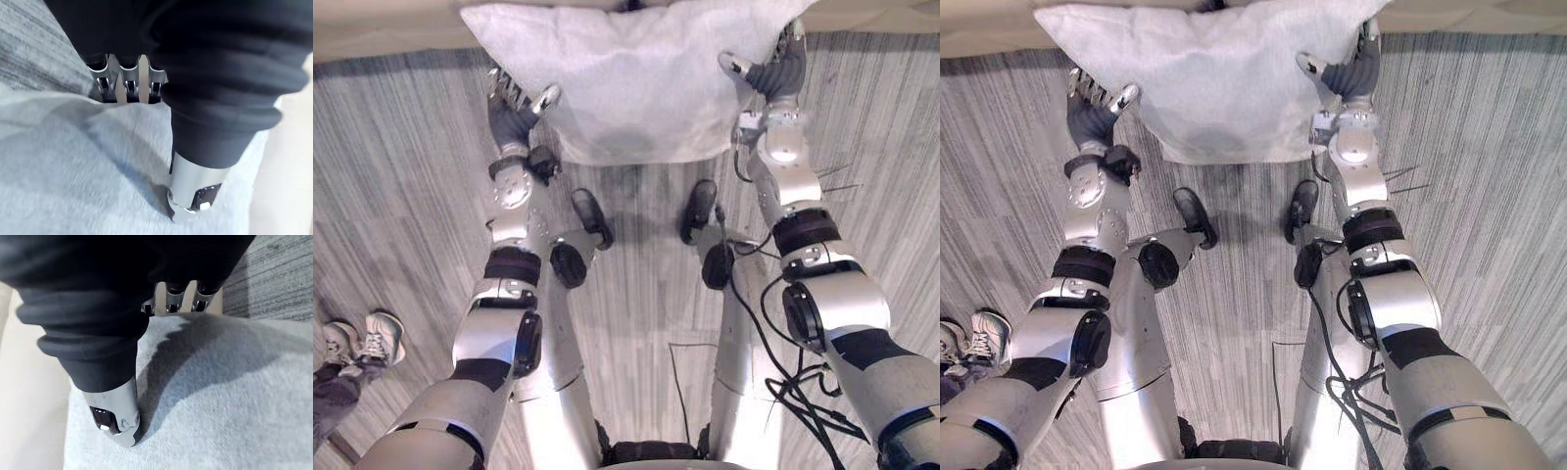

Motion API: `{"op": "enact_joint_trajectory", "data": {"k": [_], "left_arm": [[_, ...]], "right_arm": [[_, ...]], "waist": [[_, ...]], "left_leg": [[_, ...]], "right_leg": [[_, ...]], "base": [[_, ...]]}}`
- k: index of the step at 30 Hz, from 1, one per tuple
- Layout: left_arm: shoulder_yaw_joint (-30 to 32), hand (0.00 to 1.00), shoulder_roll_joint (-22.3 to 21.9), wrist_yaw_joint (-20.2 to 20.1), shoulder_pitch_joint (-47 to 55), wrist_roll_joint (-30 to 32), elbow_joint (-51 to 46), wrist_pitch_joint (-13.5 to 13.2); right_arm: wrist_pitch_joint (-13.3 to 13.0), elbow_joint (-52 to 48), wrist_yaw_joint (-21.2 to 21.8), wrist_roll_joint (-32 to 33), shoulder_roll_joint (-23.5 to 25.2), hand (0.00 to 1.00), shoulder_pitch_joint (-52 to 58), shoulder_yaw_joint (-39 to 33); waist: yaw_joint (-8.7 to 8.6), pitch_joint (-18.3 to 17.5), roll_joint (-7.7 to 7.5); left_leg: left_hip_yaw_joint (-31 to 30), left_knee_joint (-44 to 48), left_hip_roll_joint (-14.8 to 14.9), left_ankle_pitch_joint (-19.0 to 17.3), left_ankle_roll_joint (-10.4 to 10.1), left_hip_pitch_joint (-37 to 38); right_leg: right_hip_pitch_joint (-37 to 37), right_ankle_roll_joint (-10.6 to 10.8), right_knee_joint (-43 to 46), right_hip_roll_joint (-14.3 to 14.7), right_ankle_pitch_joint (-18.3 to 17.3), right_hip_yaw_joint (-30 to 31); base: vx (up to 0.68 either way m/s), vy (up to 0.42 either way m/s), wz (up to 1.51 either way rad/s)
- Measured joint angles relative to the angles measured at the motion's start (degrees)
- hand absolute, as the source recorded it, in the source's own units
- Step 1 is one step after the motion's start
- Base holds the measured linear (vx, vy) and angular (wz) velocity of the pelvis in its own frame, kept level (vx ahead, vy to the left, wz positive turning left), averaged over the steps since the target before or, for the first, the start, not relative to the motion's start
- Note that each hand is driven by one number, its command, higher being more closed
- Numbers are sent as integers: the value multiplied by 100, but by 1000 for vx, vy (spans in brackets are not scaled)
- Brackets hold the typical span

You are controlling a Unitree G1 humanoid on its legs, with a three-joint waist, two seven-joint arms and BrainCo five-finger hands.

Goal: Pick up cushions and gather them together orderly.

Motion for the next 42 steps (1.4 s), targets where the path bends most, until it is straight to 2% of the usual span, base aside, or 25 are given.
{"op": "enact_joint_trajectory", "data": {"k": [5, 10, 12, 16, 18, 19, 22, 26, 28, 31, 34, 39, 40, 42], "left_arm": [[-147, 100, 59, 283, 74, 9, -245, 45], [-321, 100, 45, 547, 609, 20, -1035, 62], [-369, 100, 27, 604, 1061, 55, -1468, 59], [-447, 100, -62, 654, 2086, 105, -2610, -93], [-544, 100, -228, 655, 2727, 267, -3091, -157], [-610, 100, -352, 651, 3197, 340, -3361, -179], [-742, 100, -574, 632, 4259, 470, -3754, -257], [-769, 100, -690, 536, 5197, 520, -3822, -300], [-901, 100, -662, 405, 5667, 525, -3817, -337], [-987, 100, -636, 261, 6085, 542, -3818, -359], [-1160, 100, -624, 239, 6389, 569, -3825, -359], [-1236, 100, -618, 124, 6567, 571, -3877, -346], [-1238, 100, -614, 124, 6597, 571, -3903, -345], [-1275, 100, -589, 120, 6661, 598, -3931, -324]], "right_arm": [[35, -233, -63, 123, 22, 100, 59, 291], [104, -1382, -63, 100, 13, 100, 954, 677], [103, -1882, -61, 94, 111, 100, 1540, 784], [40, -3322, -47, -37, 306, 100, 2829, 908], [-40, -3808, -36, -143, 396, 100, 3559, 950], [-45, -4078, -21, -269, 430, 100, 4046, 997], [-78, -4660, 125, -610, 433, 100, 5072, 1185], [-153, -4926, 440, -842, 497, 100, 5755, 1365], [-155, -4923, 648, -908, 508, 100, 5998, 1371], [-155, -4923, 860, -906, 491, 100, 6177, 1372], [-155, -4923, 915, -895, 463, 100, 6345, 1370], [-210, -4920, 944, -790, 438, 100, 6328, 1371], [-211, -4900, 944, -789, 438, 100, 6318, 1378], [-219, -4787, 945, -791, 423, 100, 6313, 1381]], "waist": [[-13, 0, 0], [-37, -12, 0], [-66, -56, 1], [-76, -169, -11], [-46, -408, -9], [-40, -547, -13], [-32, -1049, -19], [-7, -1534, -55], [-3, -1753, -94], [-7, -1845, -104], [-14, -2056, -124], [-13, -2151, -195], [8, -2150, -194], [-21, -2139, -210]], "left_leg": [[-11, 44, 7, 26, 33, 2], [-22, 89, 112, 30, 42, 366], [-14, -104, 111, 32, 24, 948], [141, -880, 76, 70, -140, 2254], [241, -1381, -1, 137, -235, 2872], [326, -1656, -14, 186, -309, 3349], [382, -2221, -137, 274, -342, 4287], [498, -3043, -414, 385, -401, 5313], [582, -3838, -716, 644, -414, 5953], [625, -4535, -921, 819, -439, 6632], [684, -4923, -1037, 847, -454, 7094], [707, -5047, -1096, 747, -460, 7453], [713, -5015, -1070, 658, -449, 7522], [756, -4904, -1080, 470, -424, 7731]], "right_leg": [[-26, -17, 101, -3, -10, 0], [356, -17, 82, 80, -10, -25], [950, -17, -155, 117, -16, -63], [2278, 5, -1011, 174, -10, -209], [2902, 63, -1535, 168, 37, -316], [3407, 51, -1877, 166, 186, -398], [4391, 23, -2502, 194, 320, -522], [5352, 106, -3195, 176, 374, -527], [5922, 192, -3812, 159, 525, -542], [6594, 221, -4478, 191, 719, -572], [7040, 256, -4888, 211, 819, -514], [7127, 217, -4744, 194, 898, -258], [7038, 222, -4486, 186, 892, -180], [6658, 352, -3384, 70, 799, -40]], "base": [[-7, 5, 0], [-43, 24, -6], [-84, -12, -3], [-78, -38, -6], [34, -22, -1], [166, 5, 1], [197, 20, 7], [259, 35, 10], [225, -5, 18], [195, 12, 3], [180, 46, -8], [84, 64, -25], [35, 103, -37], [21, 122, -26]]}}
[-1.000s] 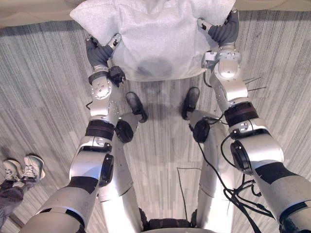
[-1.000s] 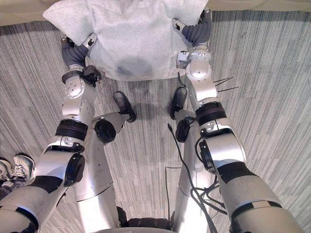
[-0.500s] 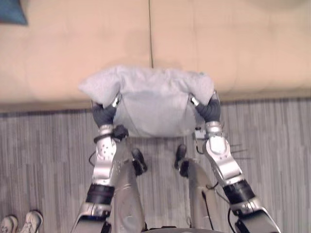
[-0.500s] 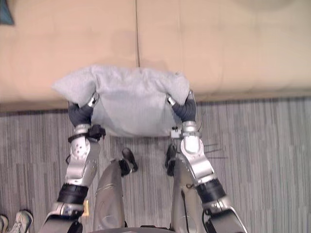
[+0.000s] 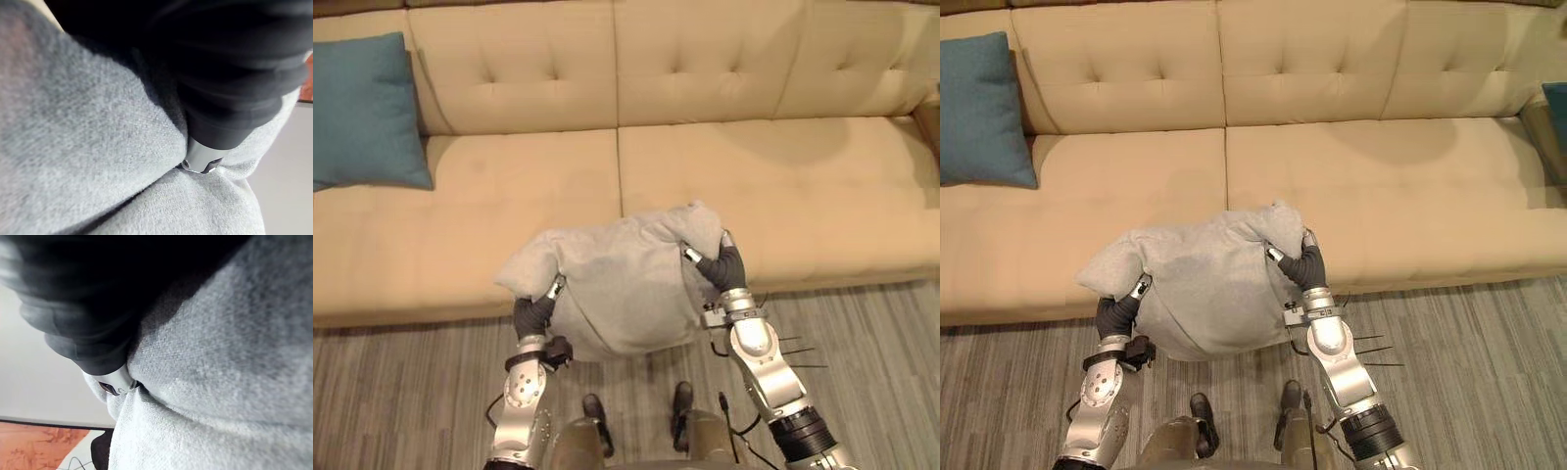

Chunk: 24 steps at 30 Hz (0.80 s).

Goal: Pick up cushions and gather them together orderly.

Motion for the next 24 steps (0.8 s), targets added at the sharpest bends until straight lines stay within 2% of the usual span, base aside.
{"op": "enact_joint_trajectory", "data": {"k": [1, 2, 3, 4, 5, 6, 7, 8, 9, 10, 11, 12, 13, 14, 15, 16, 17, 19, 21, 22, 23, 24], "left_arm": [[-36, 100, 29, 0, 32, 46, 0, 29], [-105, 100, 110, -2, 105, 69, -7, 52], [-105, 100, 130, -2, 133, 104, -7, 65], [-112, 100, 157, -4, 161, 156, -6, 106], [-109, 100, 197, -4, 116, 160, -26, 103], [-110, 100, 211, -4, 90, 160, -32, 102], [-112, 100, 262, -4, 72, 160, -34, 100], [-148, 100, 310, -15, 73, 162, -32, 109], [-176, 100, 323, -31, 73, 167, -32, 113], [-259, 100, 363, -77, 80, 173, -28, 120], [-357, 100, 342, -142, 67, 215, 69, 130], [-357, 100, 230, -160, 84, 223, 101, 163], [-358, 100, 169, -229, 73, 267, 119, 168], [-359, 100, 182, -257, 36, 267, 129, 167], [-361, 100, 168, -336, -109, 266, 215, 168], [-362, 100, 124, -420, -243, 266, 367, 177], [-363, 100, 123, -465, -291, 266, 452, 176], [-416, 100, 40, -500, -404, 266, 525, 176], [-418, 100, 69, -508, -493, 266, 526, 176], [-420, 100, 83, -507, -589, 274, 526, 181], [-431, 100, 76, -504, -662, 322, 526, 179], [-431, 100, 55, -502, -703, 342, 530, 176]], "right_arm": [[-34, 104, 0, -1, -2, 100, 0, -1], [-34, 236, 0, -2, 1, 100, 6, 0], [-35, 294, 0, -2, 2, 100, 8, 7], [-34, 384, 3, 0, -2, 100, 41, 14], [-35, 384, 19, 0, -13, 100, 50, 19], [-35, 384, 20, 0, -25, 100, 51, 20], [-35, 384, 30, 0, -59, 100, 68, 21], [-35, 380, 46, 1, -79, 100, 146, 7], [-35, 379, 51, 1, -90, 100, 197, -5], [-35, 356, 62, 3, -105, 100, 353, -53], [-34, 336, 70, 45, -199, 100, 519, -89], [-18, 342, 90, 47, -265, 100, 534, -111], [-17, 333, 137, 47, -279, 100, 584, -179], [-16, 318, 143, 44, -273, 100, 599, -220], [-17, 273, 145, 44, -293, 100, 627, -314], [-17, 234, 143, 46, -305, 100, 633, -379], [-17, 181, 141, 51, -306, 100, 652, -420], [-60, -207, 130, 105, -309, 100, 743, -541], [-146, -381, 130, 102, -305, 100, 666, -604], [-197, -374, 126, 85, -308, 100, 595, -668], [-195, -368, 122, 87, -319, 100, 558, -729], [-190, -356, 122, 87, -326, 100, 559, -730]], "waist": [[-10, 16, -27], [-32, 39, -65], [-53, 48, -81], [-167, 76, 17], [-175, 48, -39], [-184, 51, -48], [-207, 95, 24], [-299, 90, 11], [-316, 86, 3], [-322, 68, -45], [-441, 79, 45], [-430, 68, 246], [-459, 49, 347], [-457, 48, 349], [-438, 52, 358], [-387, 67, 360], [-362, 72, 360], [-299, 78, 353], [-279, 78, 351], [-278, 77, 355], [-266, 68, 418], [-257, 44, 496]], "left_leg": [[20, 74, -20, -108, 31, 135], [-11, 156, -125, -362, 152, 352], [-26, 184, -161, -429, 190, 429], [-158, 265, -178, -554, 255, 489], [-248, 267, -181, -606, 260, 493], [-302, 244, -181, -620, 244, 492], [-431, 158, -181, -635, 216, 504], [-607, 33, -188, -643, 147, 584], [-648, 11, -203, -651, 62, 633], [-713, 45, -265, -714, -150, 761], [-961, 143, -280, -916, -327, 910], [-1022, 205, -154, -917, -359, 904], [-1117, 596, 26, -759, -634, 707], [-1161, 986, 125, -672, -792, 515], [-1233, 1850, 301, -426, -1016, 87], [-1231, 2952, 540, -78, -984, -393], [-1212, 3372, 642, -99, -938, -549], [-965, 3799, 722, -329, -552, -1025], [-911, 3288, 689, -465, -386, -1323], [-915, 2576, 652, -451, -388, -1444], [-921, 1484, 633, 110, -405, -1390], [-947, 1186, 680, 335, -335, -1376]], "right_leg": [[-183, 32, 629, -82, -26, 59], [-425, -5, 1553, -293, 57, 102], [-529, -106, 1842, -365, 143, 134], [-658, -164, 2099, -395, -105, 151], [-771, -92, 1803, -352, -432, 100], [-808, -87, 1560, -307, -470, 69], [-866, -46, 771, -140, -423, 42], [-863, 69, -217, 58, -105, 29], [-842, 104, -570, 121, 84, 73], [-769, 45, -1224, 215, 500, 240], [-719, -191, -1085, 254, 1016, 461], [-725, -208, -965, 352, 956, 294], [-720, -313, -846, 422, 692, 149], [-680, -358, -847, 442, 621, 105], [-558, -436, -898, 498, 526, 13], [-233, -509, -1083, 581, 438, -30], [-60, -520, -1203, 613, 429, -32], [454, -518, -1611, 597, 431, -23], [580, -499, -1785, 548, 443, 4], [573, -445, -1831, 517, 479, 2], [554, -373, -1829, 570, 484, 56], [548, -231, -1821, 653, 422, 152]], "base": [[9, 100, -4], [9, 61, 5], [56, 56, 26], [109, 45, 38], [132, 28, 40], [171, -16, 36], [239, -69, 54], [278, -98, 60], [379, -140, 69], [459, -200, 80], [484, -206, 68], [596, -210, 56], [477, -153, 17], [560, -192, 27], [431, -171, 18], [421, -142, 12], [378, -76, -4], [319, -11, -7], [230, 78, -12], [205, 161, -33], [177, 234, -43], [136, 240, -39]]}}
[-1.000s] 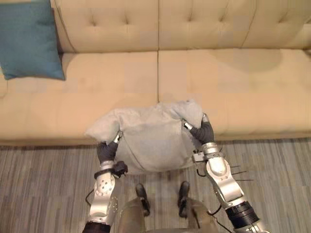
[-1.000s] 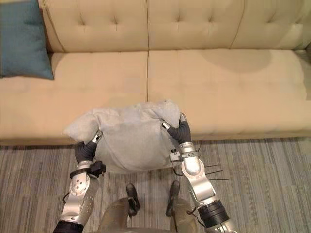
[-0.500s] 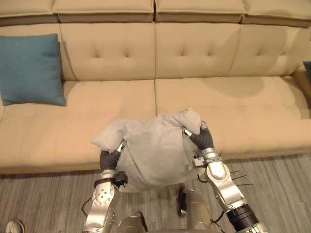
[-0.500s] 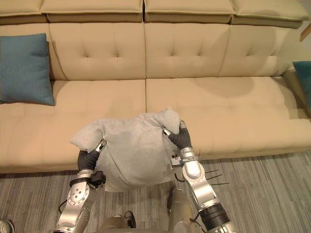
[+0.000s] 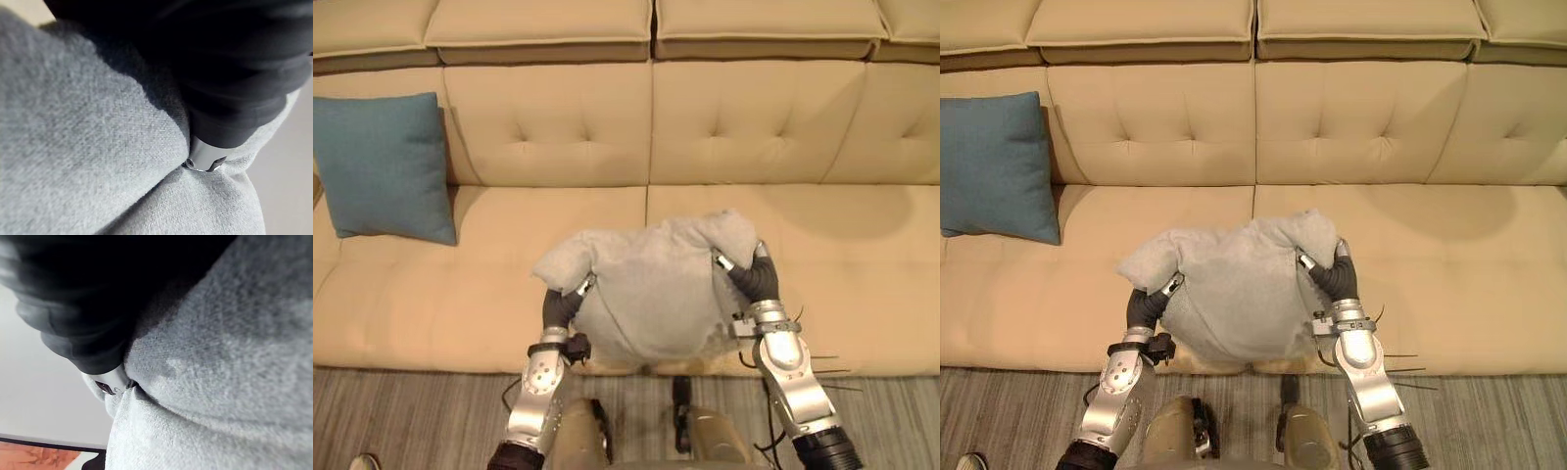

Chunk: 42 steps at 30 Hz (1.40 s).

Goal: Pick up cushions and gather them together orderly.

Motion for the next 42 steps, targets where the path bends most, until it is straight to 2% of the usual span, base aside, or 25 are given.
{"op": "enact_joint_trajectory", "data": {"k": [1, 3, 4, 7, 9, 12, 14, 17, 20, 24, 28, 31, 34, 35, 36, 39, 42], "left_arm": [[-2, 100, 29, 2, -48, 16, 6, 9], [2, 100, 202, 6, -206, 22, 7, 53], [14, 100, 273, 15, -210, 22, 3, 54], [136, 100, 362, 44, -214, 22, -182, 52], [179, 100, 410, 69, -269, 26, -309, 51], [279, 100, 545, 249, -776, 105, -299, 59], [328, 100, 810, 524, -1604, 279, -104, 60], [381, 100, 1050, 826, -2588, 412, 335, 59], [482, 100, 1290, 1198, -3924, 640, 956, 64], [612, 100, 1614, 1646, -5816, 962, 1662, 80], [860, 100, 1601, 2053, -7072, 1314, 2208, 118], [937, 100, 1597, 2144, -7850, 1388, 2771, 178], [937, 100, 1561, 2149, -8299, 1384, 3154, 213], [940, 0, 1561, 2152, -8466, 1384, 3310, 226], [943, 0, 1560, 2152, -8552, 1381, 3376, 246], [998, 0, 1559, 2139, -8864, 1371, 3874, 335], [1233, 0, 1559, 2138, -9068, 1344, 3961, 296]], "right_arm": [[17, 0, -1, 0, 55, 100, 11, -5], [44, -4, -2, -1, 181, 100, 21, -11], [63, -3, -1, -5, 203, 100, -30, 18], [130, -2, -1, -44, 276, 100, -329, 147], [131, 0, -2, -44, 274, 100, -562, 176], [130, 288, -79, -42, 264, 100, -1360, 176], [127, 810, -334, -37, 238, 100, -2328, 171], [119, 1159, -579, -36, 220, 100, -3128, 165], [118, 1702, -898, -43, 229, 100, -4217, -4], [120, 2475, -1302, -114, 276, 100, -5901, -583], [118, 3065, -1806, -310, 286, 100, -7012, -953], [118, 3632, -1999, -328, 216, 100, -7679, -1055], [120, 4004, -2065, -392, 58, 100, -8108, -1118], [124, 4131, -2110, -462, -1, 100, -8288, -1119], [129, 4175, -2130, -502, -31, 0, -8365, -1121], [170, 4619, -2132, -504, -202, 0, -8708, -1123], [119, 4695, -2153, -501, -310, 0, -9008, -1132]], "waist": [[-14, -3, -31], [-41, -9, -196], [-2, -12, -213], [39, -14, -220], [38, -16, -223], [43, -14, -237], [77, 0, -264], [99, 16, -263], [126, 299, -311], [151, 864, -324], [200, 1159, -326], [113, 1175, -317], [103, 1253, -308], [100, 1361, -288], [97, 1400, -291], [114, 1534, -287], [124, 1618, -291]], "left_leg": [[14, -60, -21, -47, 42, 17], [142, -371, -303, -12, 93, 150], [327, -502, -439, 10, 128, 301], [619, -684, -580, 22, 150, 537], [709, -744, -582, 11, 167, 602], [772, -752, -514, 9, 168, 579], [749, -744, -464, 21, 186, 454], [693, -697, -393, 105, 216, 127], [585, -650, -338, 249, 210, -178], [496, -813, -395, 603, 253, -639], [460, -966, -430, 910, 297, -1069], [377, -1172, -516, 1117, 322, -1466], [277, -1374, -580, 1308, 311, -1781], [227, -1455, -601, 1370, 313, -1868], [200, -1495, -610, 1422, 306, -1948], [103, -1638, -633, 1599, 286, -2333], [41, -1664, -643, 1638, 295, -2657]], "right_leg": [[-22, 44, 1, -37, -3, 34], [-130, 137, 6, -229, 60, 186], [-102, 183, -41, -355, 90, 359], [-59, 316, -163, -471, 188, 709], [-60, 338, -206, -463, 216, 813], [-98, 244, -359, -343, 369, 939], [-209, 251, -457, -311, 457, 980], [-469, 211, -479, -250, 572, 971], [-699, 186, -482, -188, 697, 911], [-1177, 172, -470, -175, 892, 814], [-1669, 140, -445, -219, 1031, 771], [-2124, 135, -384, -267, 1058, 663], [-2475, 116, -379, -301, 1088, 582], [-2569, 111, -378, -310, 1093, 518], [-2644, 101, -377, -314, 1100, 478], [-3026, 76, -369, -324, 1128, 362], [-3335, 75, -339, -331, 1128, 304]], "base": [[122, 249, -11], [91, 200, -8], [74, 179, -25], [39, 128, -36], [-4, 30, -29], [-48, 2, -31], [-114, -49, -18], [-154, -85, -1], [-182, -94, 10], [-190, -98, 16], [-90, -67, 7], [-44, -44, 17], [-31, -32, 20], [-40, -34, 23], [-39, -30, 26], [-27, -24, 20], [1, -7, 9]]}}
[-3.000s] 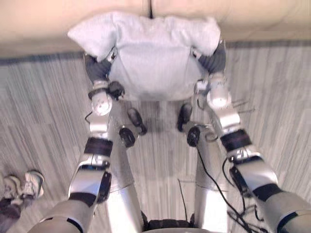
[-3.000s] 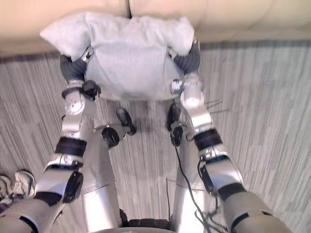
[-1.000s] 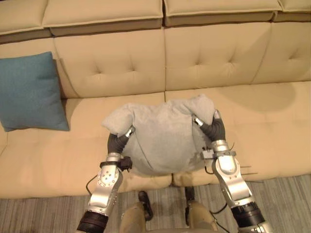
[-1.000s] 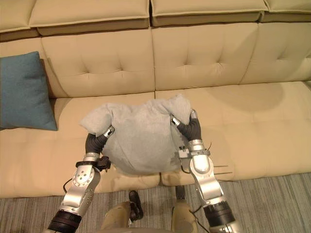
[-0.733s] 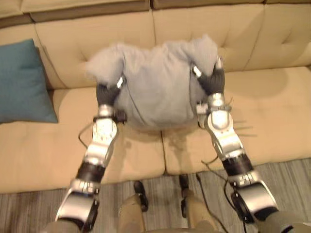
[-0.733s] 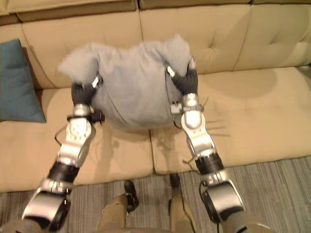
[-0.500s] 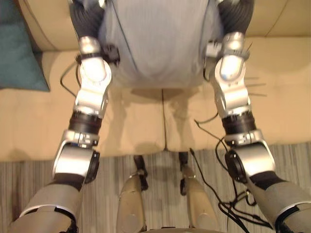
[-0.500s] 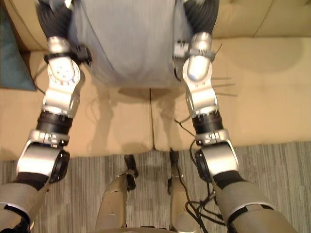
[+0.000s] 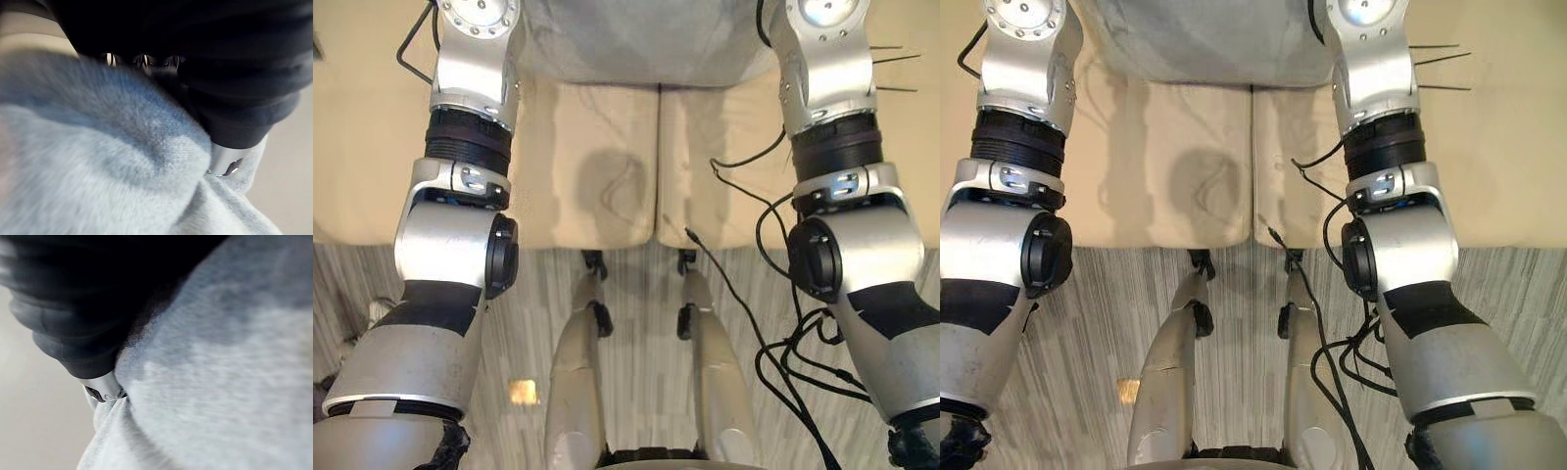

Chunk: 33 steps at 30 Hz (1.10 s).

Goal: Pick up cushions and gather them together orderly.

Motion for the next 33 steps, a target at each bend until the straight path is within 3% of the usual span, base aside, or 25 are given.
{"op": "enact_joint_trajectory", "data": {"k": [8, 11, 17, 21, 23, 27, 29, 33], "left_arm": [[179, 0, 86, -135, -98, -47, -38, 1], [193, 0, 319, -316, 36, -335, -95, 29], [635, 0, 1177, -516, 1197, -681, -952, 29], [1043, 0, 1274, -654, 2598, -885, -1598, 24], [1078, 0, 1205, -778, 3617, -899, -2153, -13], [985, 0, 270, -1308, 6154, -975, -3069, -161], [580, 0, -463, -1738, 7519, -961, -3131, -170], [124, 0, -1069, -2345, 8963, -773, -2813, -171]], "right_arm": [[6, -268, -3, 82, -514, 0, -26, 9], [9, -468, 204, 483, -919, 0, 410, 10], [12, -1553, 673, 1372, -1811, 0, 1638, -328], [-84, -2315, 948, 1664, -1865, 0, 2962, -461], [-115, -2873, 1097, 1779, -1811, 0, 3995, -473], [-181, -3603, 1581, 1889, -1016, 0, 6515, -513], [-204, -3603, 1934, 1969, -254, 0, 7833, -482], [-203, -3225, 2412, 1502, 411, 0, 9191, -349]], "waist": [[52, 0, 0], [86, 0, 0], [162, -1, -1], [212, -12, -8], [219, -12, -8], [203, -407, -7], [179, -523, -7], [157, -892, 2]], "left_leg": [[2, 32, 60, -2, -3, -257], [5, 189, 107, -4, -5, -309], [44, 465, 196, -132, -58, -103], [122, 544, 285, -316, -6, 331], [138, 551, 290, -362, -7, 647], [140, 555, 258, -555, -41, 1198], [128, 632, 252, -690, -53, 1696], [143, 569, 242, -869, -123, 2272]], "right_leg": [[-254, 2, 73, 3, -3, -52], [-297, 2, 232, 15, -8, -113], [-174, -33, 736, 21, -267, -154], [289, -8, 784, 60, -479, -164], [568, -10, 863, 56, -621, -164], [1089, 9, 963, 29, -891, -192], [1579, 15, 1075, 14, -1053, -227], [2123, 37, 1019, 45, -1234, -220]], "base": [[0, 0, 0], [0, 0, 0], [-46, -12, 4], [-29, -47, 1], [10, -66, 1], [75, -36, 4], [143, -29, 6], [111, -27, -4]]}}
